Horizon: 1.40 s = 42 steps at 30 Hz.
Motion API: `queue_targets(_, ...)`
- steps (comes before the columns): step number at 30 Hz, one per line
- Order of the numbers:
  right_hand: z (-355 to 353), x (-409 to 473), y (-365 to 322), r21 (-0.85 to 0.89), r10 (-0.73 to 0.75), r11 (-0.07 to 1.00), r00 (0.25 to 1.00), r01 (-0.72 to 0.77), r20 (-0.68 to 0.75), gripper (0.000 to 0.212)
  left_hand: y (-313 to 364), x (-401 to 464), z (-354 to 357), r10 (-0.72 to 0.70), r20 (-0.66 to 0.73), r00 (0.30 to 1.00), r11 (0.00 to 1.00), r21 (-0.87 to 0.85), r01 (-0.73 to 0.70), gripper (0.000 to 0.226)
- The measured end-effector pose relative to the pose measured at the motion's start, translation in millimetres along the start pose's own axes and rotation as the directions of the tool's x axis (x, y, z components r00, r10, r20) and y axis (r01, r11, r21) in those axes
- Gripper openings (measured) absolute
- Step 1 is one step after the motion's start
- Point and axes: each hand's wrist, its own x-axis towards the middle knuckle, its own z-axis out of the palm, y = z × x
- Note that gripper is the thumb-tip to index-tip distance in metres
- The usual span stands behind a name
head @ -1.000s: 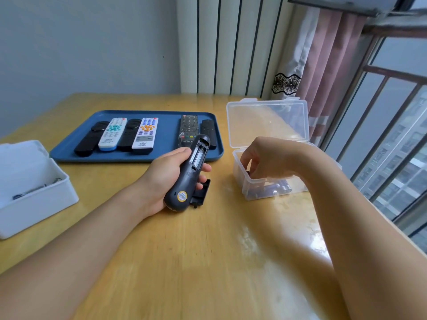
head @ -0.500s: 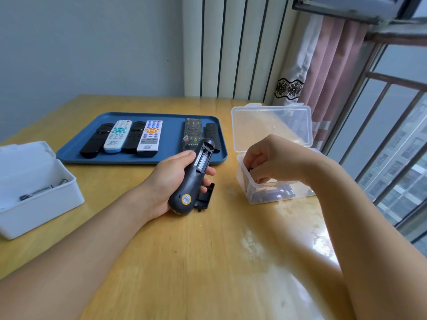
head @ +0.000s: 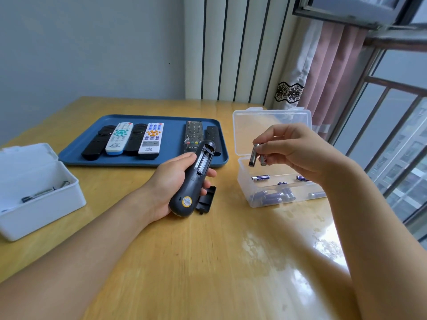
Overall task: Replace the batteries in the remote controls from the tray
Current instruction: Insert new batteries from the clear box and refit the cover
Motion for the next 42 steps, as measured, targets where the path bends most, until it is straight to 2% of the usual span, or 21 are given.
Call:
queue_targets(4,15.1,-1.9,-3.6,0.212,-0.036,0.977,0.999,0.032,0.013,0.009,0.7,-1.9,1.6,-0.021,-0.008,1.0,1.0,-0.016,0.021,0.045)
queue_targets(9,47.4,-4.5,-6.1,0.241,-0.152,0.957,0.987,0.158,-0.044,0.012,6.4,-6.6,3.1,-0.006,0.069,0.998,0.995,-0.103,0.013,0.049)
queue_targets(14,64.1,-5.7,-2.9,0.128,-0.29,0.942,0.944,0.31,-0.157,0.013,8.8,-14.2,8.6,0.039,0.157,0.987,0.985,-0.17,-0.012,0.055)
queue_targets(17,73.0,-7.2,-2.4,0.007,-0.38,0.922,0.907,0.387,-0.18,0.015,8.5,-17.4,10.6,0.055,0.201,0.978,0.98,-0.196,-0.015,0.056)
queue_targets(20,77.1,-8.2,-1.8,-0.044,-0.422,0.905,0.885,0.422,-0.197,0.013,8.0,-17.4,11.3,0.077,0.221,0.972,0.98,-0.198,-0.033,0.058)
queue_targets(27,88.0,-10.5,3.3,-0.106,-0.437,0.899,0.874,0.424,-0.211,0.009,7.1,-18.9,12.3,0.072,0.208,0.975,0.986,-0.162,-0.039,0.047)
queue_targets(31,89.4,-10.4,7.1,-0.181,-0.438,0.896,0.874,0.405,-0.211,0.007,4.1,-18.9,12.7,0.148,0.184,0.972,0.983,-0.132,-0.125,0.029)
queue_targets(35,91.9,-10.2,6.8,-0.252,-0.453,0.882,0.866,0.399,-0.214,0.003,2.4,-19.8,13.0,0.188,0.196,0.962,0.979,-0.113,-0.168,0.026)
queue_targets(42,88.7,-5.7,10.1,-0.296,-0.426,0.876,0.898,0.381,-0.106,0.018,-2.0,-16.6,10.5,0.228,0.178,0.957,0.973,-0.019,-0.229,0.025)
